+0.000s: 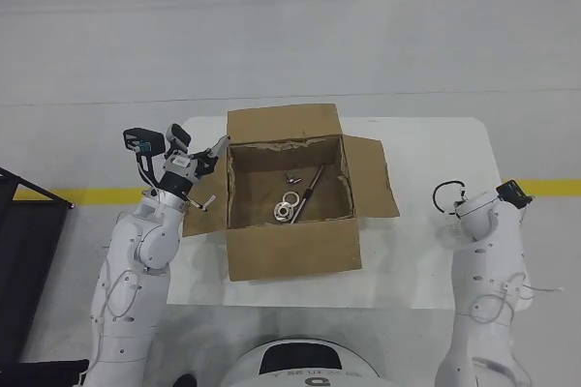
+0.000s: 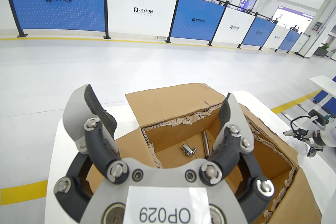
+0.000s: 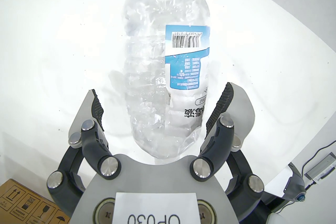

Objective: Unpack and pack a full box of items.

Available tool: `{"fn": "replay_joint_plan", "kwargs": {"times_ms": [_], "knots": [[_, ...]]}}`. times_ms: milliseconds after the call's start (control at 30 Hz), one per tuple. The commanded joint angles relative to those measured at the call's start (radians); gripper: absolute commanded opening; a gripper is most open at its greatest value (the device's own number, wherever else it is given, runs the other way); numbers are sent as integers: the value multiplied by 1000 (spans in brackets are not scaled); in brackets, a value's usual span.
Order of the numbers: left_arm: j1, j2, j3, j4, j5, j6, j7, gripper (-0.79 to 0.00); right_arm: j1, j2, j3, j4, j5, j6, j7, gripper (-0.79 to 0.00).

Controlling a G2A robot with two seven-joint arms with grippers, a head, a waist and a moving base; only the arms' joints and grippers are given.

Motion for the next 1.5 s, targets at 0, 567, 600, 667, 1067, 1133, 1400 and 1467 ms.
{"fn": "replay_joint_plan", "kwargs": {"times_ms": [0,567,600,667,1067,1133,1400,1467], "knots": [[0,0,0,0,0,0,0,0,2,-1,0,12,-10,-7,8,-431],[0,0,0,0,0,0,0,0,-111,-31,44,-230,158,-36,9,-785],[0,0,0,0,0,0,0,0,-126,-33,51,-257,197,-44,-2,-785],[0,0,0,0,0,0,0,0,-154,-37,69,-310,282,-65,-32,-785],[0,0,0,0,0,0,0,0,-369,-64,0,-706,644,-354,-275,-785],[0,0,0,0,0,0,0,0,-400,-64,-56,-764,624,-380,-288,-785],[0,0,0,0,0,0,0,0,-439,-58,-173,-834,497,-417,-265,-785],[0,0,0,0,0,0,0,0,-439,-58,-173,-834,497,-417,-265,-785]]}}
